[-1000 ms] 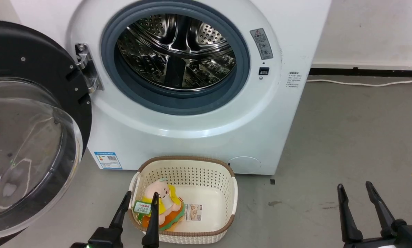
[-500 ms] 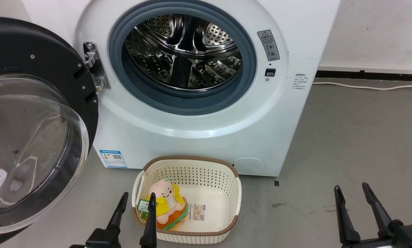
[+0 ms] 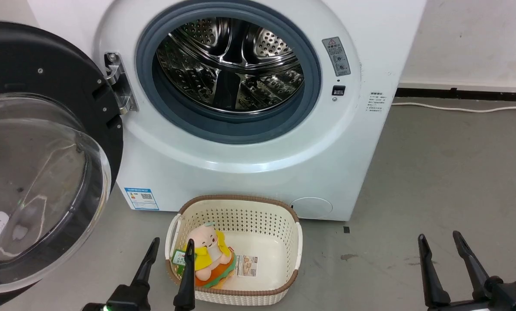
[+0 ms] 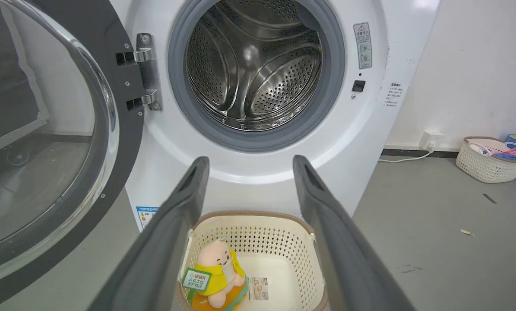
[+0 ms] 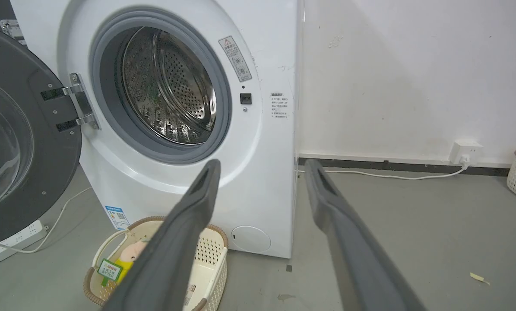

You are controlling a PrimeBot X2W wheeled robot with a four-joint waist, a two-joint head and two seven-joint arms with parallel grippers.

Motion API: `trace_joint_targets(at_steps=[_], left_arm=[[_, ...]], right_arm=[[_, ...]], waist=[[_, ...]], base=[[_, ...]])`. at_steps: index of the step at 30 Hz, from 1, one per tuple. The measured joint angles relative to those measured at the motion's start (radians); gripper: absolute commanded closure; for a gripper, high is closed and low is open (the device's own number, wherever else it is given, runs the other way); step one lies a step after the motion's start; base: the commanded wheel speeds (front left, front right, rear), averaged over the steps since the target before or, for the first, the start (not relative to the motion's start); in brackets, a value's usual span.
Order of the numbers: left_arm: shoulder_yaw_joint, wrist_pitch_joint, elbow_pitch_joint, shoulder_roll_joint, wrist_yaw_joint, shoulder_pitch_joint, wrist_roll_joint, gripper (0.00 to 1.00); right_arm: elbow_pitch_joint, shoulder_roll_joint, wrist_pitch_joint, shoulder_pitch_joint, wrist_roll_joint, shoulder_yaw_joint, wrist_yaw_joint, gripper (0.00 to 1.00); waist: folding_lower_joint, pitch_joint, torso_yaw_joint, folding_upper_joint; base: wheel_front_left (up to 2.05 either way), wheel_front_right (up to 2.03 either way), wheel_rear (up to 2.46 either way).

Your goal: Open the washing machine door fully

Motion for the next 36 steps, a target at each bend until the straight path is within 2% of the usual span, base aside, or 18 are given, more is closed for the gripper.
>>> trace_joint_targets(at_steps=[3,4,36], left_arm=[[0.006,0.0,-0.007,-0.001,-0.009,-0.002,0.002,0.0],[0.007,0.0,-0.011,-0.001,-0.009,-0.002,0.002,1.0],[0.03,0.054,-0.011,-0.003,-0.008,-0.005,0.022,1.0]], right_arm=[[0.0,0.0,0.0,0.0,0.0,0.0,0.0,0.0],[0.0,0.0,0.0,0.0,0.0,0.0,0.0,1.0],[0.002,0.0,0.054,-0.016,-0.021,0.009,0.0,1.0]], waist=[[0.0,0.0,0.0,0.0],[0.0,0.0,0.0,0.0],[0.0,0.0,-0.02,0.0]], base=[[0.0,0.0,0.0],[0.0,0.0,0.0],[0.0,0.0,0.0]])
